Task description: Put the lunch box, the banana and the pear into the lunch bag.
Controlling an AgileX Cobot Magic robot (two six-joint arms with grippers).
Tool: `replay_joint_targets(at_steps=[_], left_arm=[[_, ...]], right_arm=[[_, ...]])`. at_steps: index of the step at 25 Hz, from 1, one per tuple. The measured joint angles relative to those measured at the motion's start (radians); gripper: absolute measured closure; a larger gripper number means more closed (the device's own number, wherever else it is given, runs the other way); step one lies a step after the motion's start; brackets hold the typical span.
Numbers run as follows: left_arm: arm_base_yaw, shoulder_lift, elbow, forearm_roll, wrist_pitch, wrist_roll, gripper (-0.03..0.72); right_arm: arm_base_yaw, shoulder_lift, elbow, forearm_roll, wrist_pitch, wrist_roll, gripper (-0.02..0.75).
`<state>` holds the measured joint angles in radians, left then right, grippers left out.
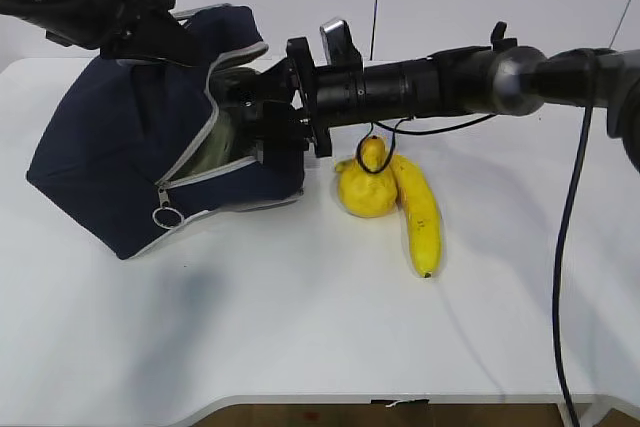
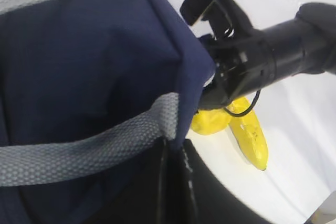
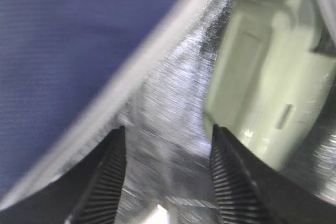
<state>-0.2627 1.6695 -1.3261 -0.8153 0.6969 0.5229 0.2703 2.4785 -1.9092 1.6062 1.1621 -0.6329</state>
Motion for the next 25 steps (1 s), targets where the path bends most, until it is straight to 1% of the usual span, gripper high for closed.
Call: replay_joint_targets(at_steps=[4, 6, 10, 14, 17, 22, 25], left_arm=[[0.000, 0.000, 0.000, -0.002, 0.000, 0.000, 0.691], [0.000, 0.000, 0.000, -0.002, 0.000, 0.000, 0.691], [0.000, 0.000, 0.000, -0.004, 0.000, 0.000, 0.691], [0.000, 0.000, 0.000, -0.004, 0.000, 0.000, 0.691], [0.000, 0.000, 0.000, -0.004, 0.000, 0.000, 0.691], [0.000, 0.000, 0.000, -0.004, 0.000, 0.000, 0.691], [0.000, 0.000, 0.000, -0.002, 0.000, 0.000, 0.691]], right_arm=[[0.000, 0.000, -0.101, -0.073, 0.008, 0.019, 0.310], [0.000, 0.000, -0.164, -0.159, 0.014, 0.055, 0.321], [0.000, 0.000, -0.282, -0.371, 0.030, 0.180, 0.327], [0.000, -0.002, -0.376, -0.557, 0.043, 0.305, 0.329], [0.000, -0.030, -0.406, -0.671, 0.052, 0.363, 0.329], [0.000, -0.119, -0.414, -0.912, 0.062, 0.475, 0.329], [0.000, -0.172, -0.414, -1.015, 0.070, 0.533, 0.329]])
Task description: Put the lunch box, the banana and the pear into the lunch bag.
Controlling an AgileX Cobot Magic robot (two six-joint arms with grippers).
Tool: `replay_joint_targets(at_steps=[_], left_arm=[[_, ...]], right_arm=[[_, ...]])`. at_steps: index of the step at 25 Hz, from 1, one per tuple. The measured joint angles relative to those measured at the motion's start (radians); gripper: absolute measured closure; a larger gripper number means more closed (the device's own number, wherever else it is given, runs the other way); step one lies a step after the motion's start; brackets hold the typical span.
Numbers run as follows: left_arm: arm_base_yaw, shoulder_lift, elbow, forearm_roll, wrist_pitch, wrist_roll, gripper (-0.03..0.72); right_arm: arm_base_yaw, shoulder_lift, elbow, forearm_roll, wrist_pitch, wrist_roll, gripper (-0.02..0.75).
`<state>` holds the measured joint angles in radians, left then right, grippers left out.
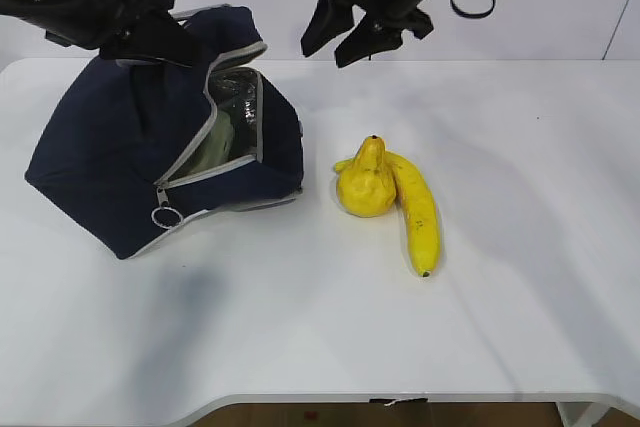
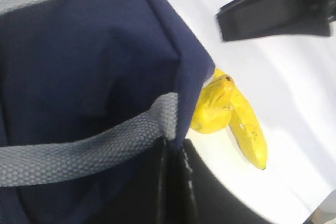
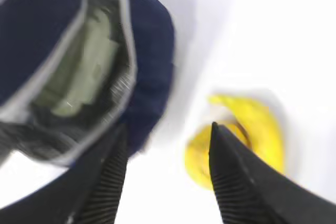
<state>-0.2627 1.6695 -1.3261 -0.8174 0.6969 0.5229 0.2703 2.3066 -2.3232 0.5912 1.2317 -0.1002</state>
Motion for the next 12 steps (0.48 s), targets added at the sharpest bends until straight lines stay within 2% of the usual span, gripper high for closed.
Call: replay_joint_targets(at_steps=[5, 12], left_arm=[[0.000, 0.000, 0.000, 0.002, 0.000, 0.000, 0.691], [0.000, 0.000, 0.000, 0.002, 0.002, 0.000, 0.692]], right_arm=[[0.000, -0.117, 0.054, -0.156, 0.009, 0.056, 0.330], [0.000, -0.301, 0.298, -0.305, 0.011, 0.092, 0.330]])
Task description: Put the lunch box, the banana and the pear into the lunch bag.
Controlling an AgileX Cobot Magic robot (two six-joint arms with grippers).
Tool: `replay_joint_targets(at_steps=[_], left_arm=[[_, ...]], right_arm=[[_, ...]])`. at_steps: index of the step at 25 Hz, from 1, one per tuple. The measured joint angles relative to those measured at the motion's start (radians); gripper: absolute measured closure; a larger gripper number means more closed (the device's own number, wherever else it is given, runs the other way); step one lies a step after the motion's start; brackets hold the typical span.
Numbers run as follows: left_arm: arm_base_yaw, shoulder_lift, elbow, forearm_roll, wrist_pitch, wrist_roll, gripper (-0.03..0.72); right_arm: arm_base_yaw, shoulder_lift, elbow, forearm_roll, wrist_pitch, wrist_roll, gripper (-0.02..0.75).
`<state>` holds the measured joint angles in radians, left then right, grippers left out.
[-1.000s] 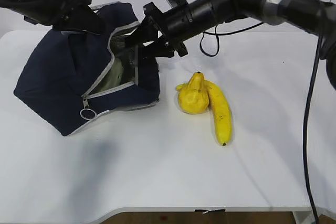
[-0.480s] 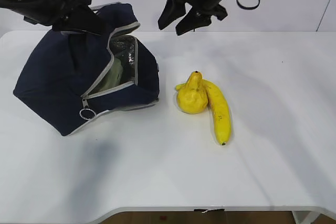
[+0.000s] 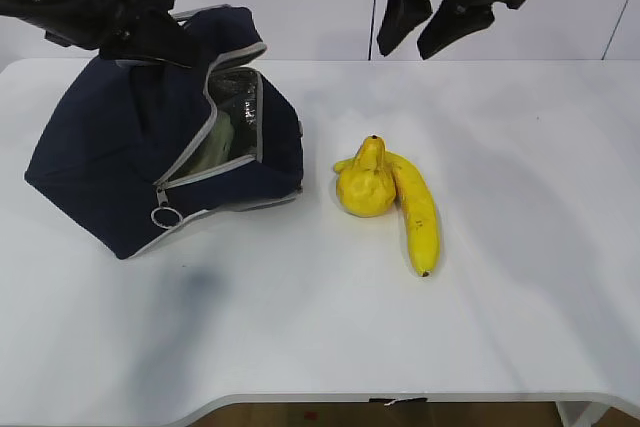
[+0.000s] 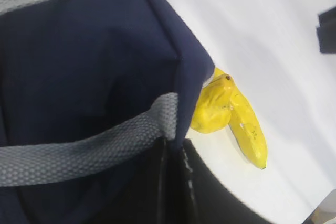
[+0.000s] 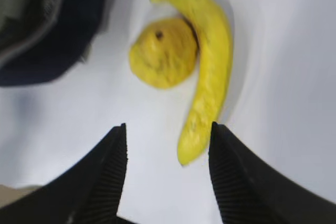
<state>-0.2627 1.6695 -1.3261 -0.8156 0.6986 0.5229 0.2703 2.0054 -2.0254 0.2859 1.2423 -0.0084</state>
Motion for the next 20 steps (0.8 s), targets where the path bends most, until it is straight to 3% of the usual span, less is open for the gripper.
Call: replay_joint_targets(at_steps=[11, 20], left_arm=[[0.000, 0.000, 0.000, 0.000, 0.000, 0.000, 0.692], [0.000, 0.000, 0.000, 0.000, 0.000, 0.000, 0.692]], right_arm=[[0.000, -0.115, 0.362, -0.054, 0.000, 0.050, 0.330], [0.000, -0.093, 0.402, -0.054, -0.006, 0.054, 0.330]])
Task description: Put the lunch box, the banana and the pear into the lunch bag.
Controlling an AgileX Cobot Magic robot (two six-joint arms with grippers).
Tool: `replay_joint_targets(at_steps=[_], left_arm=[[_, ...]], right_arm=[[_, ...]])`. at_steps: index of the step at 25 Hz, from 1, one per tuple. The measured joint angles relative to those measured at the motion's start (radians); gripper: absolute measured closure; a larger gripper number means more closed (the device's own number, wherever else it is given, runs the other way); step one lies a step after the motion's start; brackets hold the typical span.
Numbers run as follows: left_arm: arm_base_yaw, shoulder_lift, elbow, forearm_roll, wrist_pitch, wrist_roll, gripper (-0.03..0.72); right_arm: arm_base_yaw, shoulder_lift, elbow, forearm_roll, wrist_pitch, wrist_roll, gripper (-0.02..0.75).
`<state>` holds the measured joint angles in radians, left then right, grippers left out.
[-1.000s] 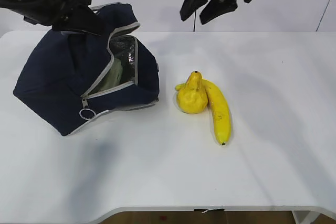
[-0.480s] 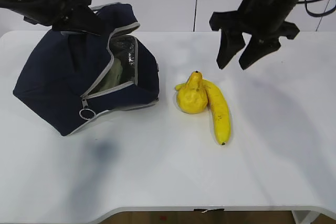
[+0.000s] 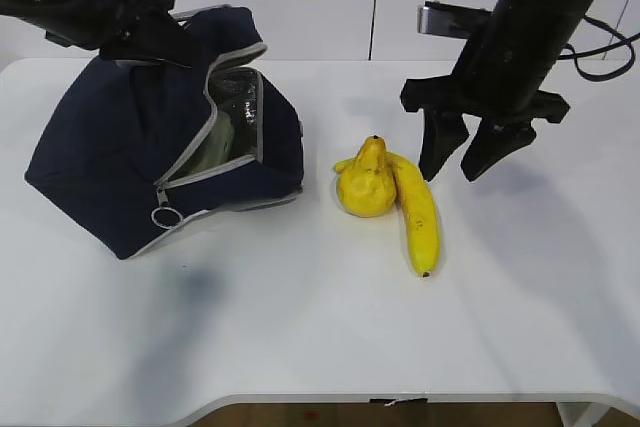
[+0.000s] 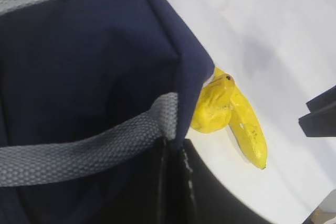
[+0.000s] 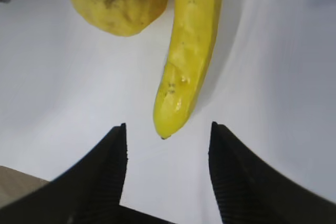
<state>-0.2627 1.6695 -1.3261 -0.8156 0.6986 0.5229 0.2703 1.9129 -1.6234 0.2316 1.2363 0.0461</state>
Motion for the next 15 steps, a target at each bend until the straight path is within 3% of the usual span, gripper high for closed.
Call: replay_joint_targets(at_steps=[15], left_arm=[[0.000, 0.000, 0.000, 0.000, 0.000, 0.000, 0.692]], right_arm=[[0.025, 0.114, 0.002, -0.056, -0.121, 0.006, 0.330]])
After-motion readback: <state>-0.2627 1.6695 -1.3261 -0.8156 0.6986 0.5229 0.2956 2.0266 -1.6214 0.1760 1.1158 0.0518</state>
